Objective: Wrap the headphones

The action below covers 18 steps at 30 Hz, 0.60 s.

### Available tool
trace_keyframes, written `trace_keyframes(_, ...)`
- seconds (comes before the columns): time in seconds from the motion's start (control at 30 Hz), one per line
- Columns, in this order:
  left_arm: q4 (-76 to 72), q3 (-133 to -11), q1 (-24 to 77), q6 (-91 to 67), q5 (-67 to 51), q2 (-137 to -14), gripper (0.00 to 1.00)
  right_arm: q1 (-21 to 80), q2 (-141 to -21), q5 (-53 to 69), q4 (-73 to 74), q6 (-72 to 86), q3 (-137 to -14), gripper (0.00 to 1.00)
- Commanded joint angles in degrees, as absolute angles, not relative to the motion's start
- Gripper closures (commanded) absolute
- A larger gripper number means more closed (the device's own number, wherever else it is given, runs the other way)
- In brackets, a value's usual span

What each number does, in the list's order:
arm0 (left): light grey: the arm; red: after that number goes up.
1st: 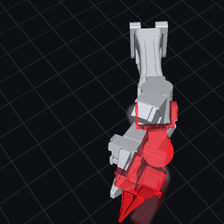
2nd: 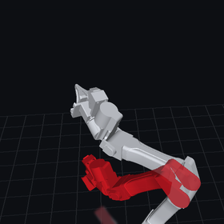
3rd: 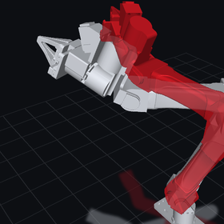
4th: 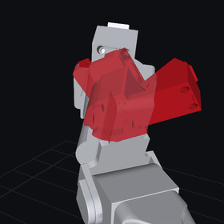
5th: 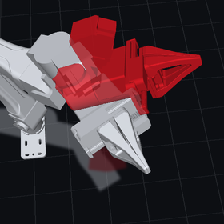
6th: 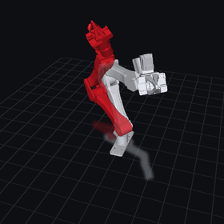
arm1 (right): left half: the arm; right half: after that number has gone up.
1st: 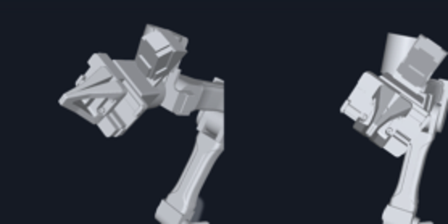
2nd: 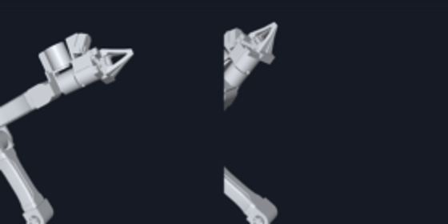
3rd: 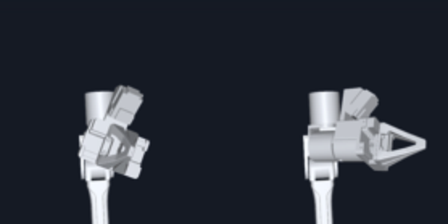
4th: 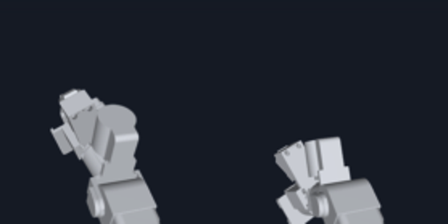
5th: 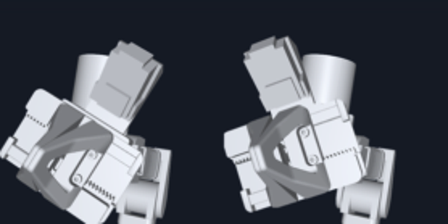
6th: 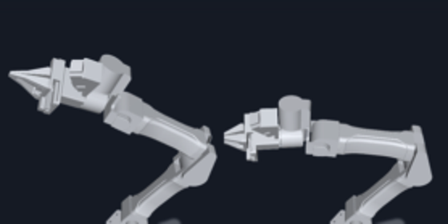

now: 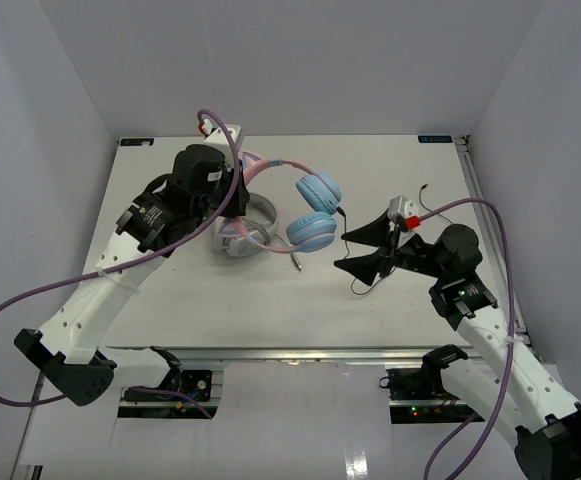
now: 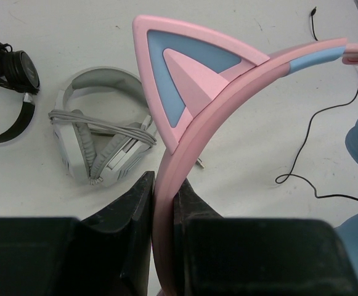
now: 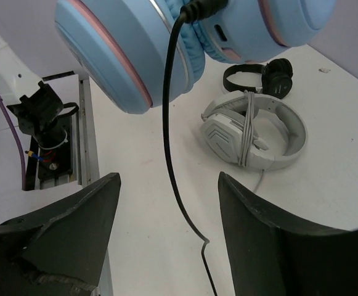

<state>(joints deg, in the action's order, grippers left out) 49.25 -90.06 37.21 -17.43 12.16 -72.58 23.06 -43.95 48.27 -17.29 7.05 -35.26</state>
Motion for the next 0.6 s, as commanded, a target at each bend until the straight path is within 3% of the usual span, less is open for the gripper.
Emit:
trace_keyframes(0.0, 45.6, -93.1, 36.9, -19.8, 10.0, -69.3, 1.0, 26.1, -45.1, 45.8, -21.6, 4.7, -33.0, 0.31)
trace_keyframes(0.57, 44.5, -93.0, 37.0, -21.6, 4.8, -66.6, 1.0, 28.0, -46.4, 42.8, -32.3, 4.4, -23.2, 0.5)
